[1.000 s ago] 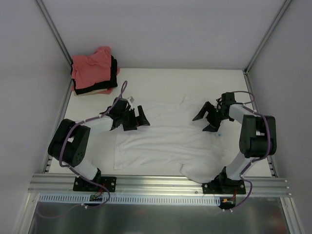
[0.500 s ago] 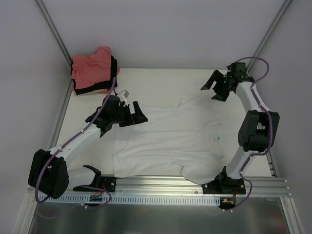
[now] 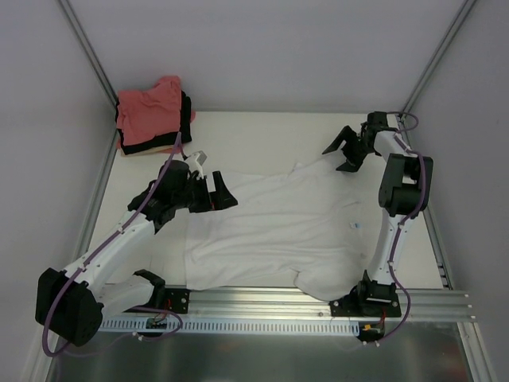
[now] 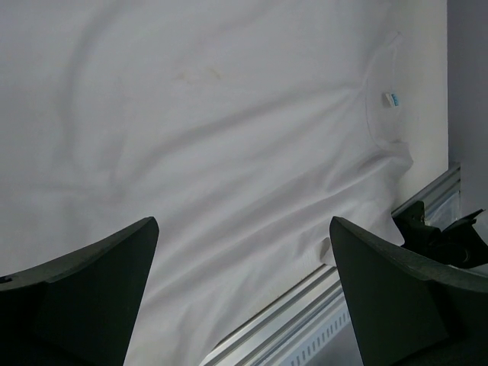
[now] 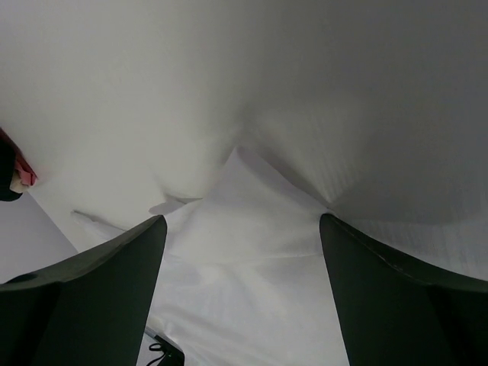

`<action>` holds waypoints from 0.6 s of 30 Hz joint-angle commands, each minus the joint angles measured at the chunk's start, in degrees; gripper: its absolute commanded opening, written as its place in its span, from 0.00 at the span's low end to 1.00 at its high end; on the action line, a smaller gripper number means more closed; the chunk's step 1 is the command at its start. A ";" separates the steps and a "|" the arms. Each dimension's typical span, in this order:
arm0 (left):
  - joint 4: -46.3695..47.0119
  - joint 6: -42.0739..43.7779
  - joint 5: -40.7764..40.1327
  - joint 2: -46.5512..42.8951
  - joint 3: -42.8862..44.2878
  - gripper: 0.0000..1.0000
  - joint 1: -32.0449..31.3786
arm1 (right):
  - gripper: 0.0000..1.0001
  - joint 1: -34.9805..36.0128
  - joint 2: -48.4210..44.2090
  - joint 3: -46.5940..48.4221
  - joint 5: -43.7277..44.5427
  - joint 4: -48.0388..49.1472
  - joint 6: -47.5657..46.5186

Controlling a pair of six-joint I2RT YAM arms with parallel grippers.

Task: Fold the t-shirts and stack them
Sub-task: Grap the side of the flattened tshirt furthest away from the robot with both arms

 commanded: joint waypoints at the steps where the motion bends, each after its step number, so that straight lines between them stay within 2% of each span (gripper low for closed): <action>1: -2.21 1.93 -0.88 -1.36 -0.11 0.99 -0.49 | 0.87 -0.32 0.71 0.12 -0.64 1.52 0.67; 4: -2.57 2.19 -0.79 -1.00 -0.11 0.99 -0.49 | 0.87 -0.67 0.80 0.20 -0.82 1.87 0.58; 5: -2.57 2.11 -0.79 -1.09 -0.28 0.99 -0.49 | 0.85 -0.76 0.97 0.20 -0.82 1.87 0.50; 6: -2.48 2.10 -0.79 -1.09 -0.37 0.99 -0.49 | 0.77 -0.85 1.23 0.38 -0.82 1.87 0.58; 7: -2.57 2.02 -0.88 -1.18 -0.72 0.99 -0.49 | 0.64 -1.11 1.50 0.47 -1.43 2.05 0.76; 8: -2.57 2.02 -0.88 -1.18 -0.72 0.98 -0.41 | 0.25 -1.29 2.37 0.55 -2.04 2.14 1.45; 9: -2.66 2.10 -0.88 -1.35 -0.81 0.99 -0.49 | 0.06 -1.29 2.90 0.82 -2.83 2.05 1.72; 10: -3.00 2.02 -1.05 -1.44 -0.81 0.99 -0.49 | 0.00 -1.29 3.25 1.25 -3.80 1.87 1.90; 14: -4.94 2.98 -2.28 -1.88 -0.46 0.99 -0.49 | 0.00 -1.46 1.77 -0.84 -3.98 2.66 2.60; 18: -5.29 2.98 -2.72 -2.59 -0.72 0.99 -0.49 | 0.00 -2.16 -6.55 -6.02 -2.58 3.71 3.04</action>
